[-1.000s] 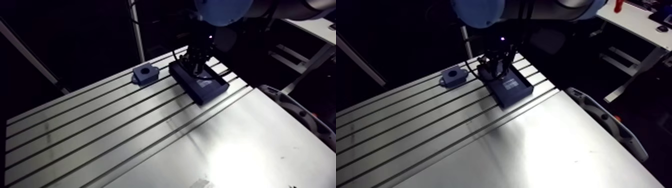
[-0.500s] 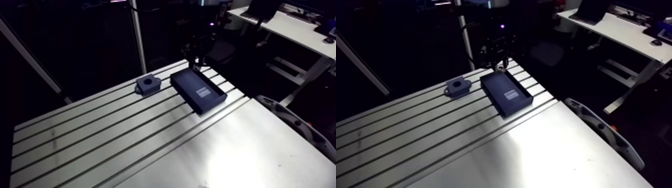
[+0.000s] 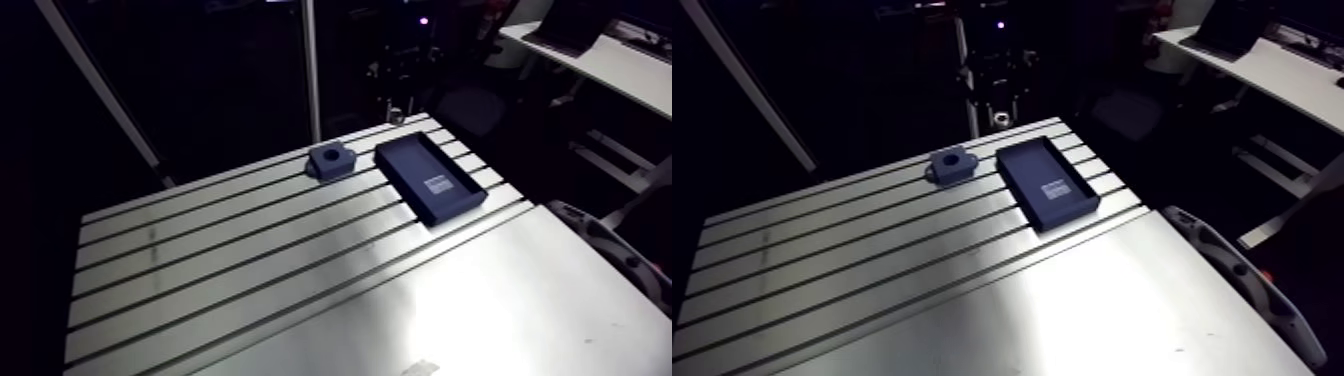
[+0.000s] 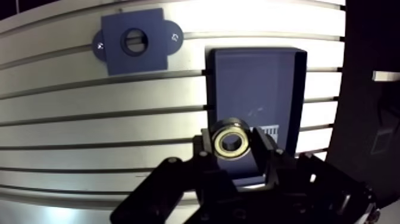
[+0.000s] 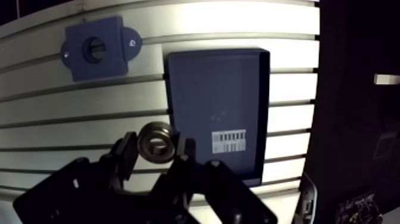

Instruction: Pick up the bearing and press it into the housing until flush.

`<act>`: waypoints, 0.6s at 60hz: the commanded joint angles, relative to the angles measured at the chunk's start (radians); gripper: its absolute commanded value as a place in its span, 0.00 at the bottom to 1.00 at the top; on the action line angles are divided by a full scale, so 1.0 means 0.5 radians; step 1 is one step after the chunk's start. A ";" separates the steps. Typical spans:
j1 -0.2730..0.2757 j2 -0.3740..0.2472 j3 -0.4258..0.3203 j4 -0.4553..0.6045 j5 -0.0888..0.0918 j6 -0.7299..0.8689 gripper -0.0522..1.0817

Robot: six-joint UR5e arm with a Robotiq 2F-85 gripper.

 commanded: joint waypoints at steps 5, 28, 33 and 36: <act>0.181 0.127 -0.178 0.013 0.009 0.122 0.60; 0.294 0.257 -0.273 0.010 0.019 0.142 0.62; 0.294 0.283 -0.267 0.007 0.022 0.168 0.63; 0.294 0.293 -0.267 0.007 0.022 0.172 0.63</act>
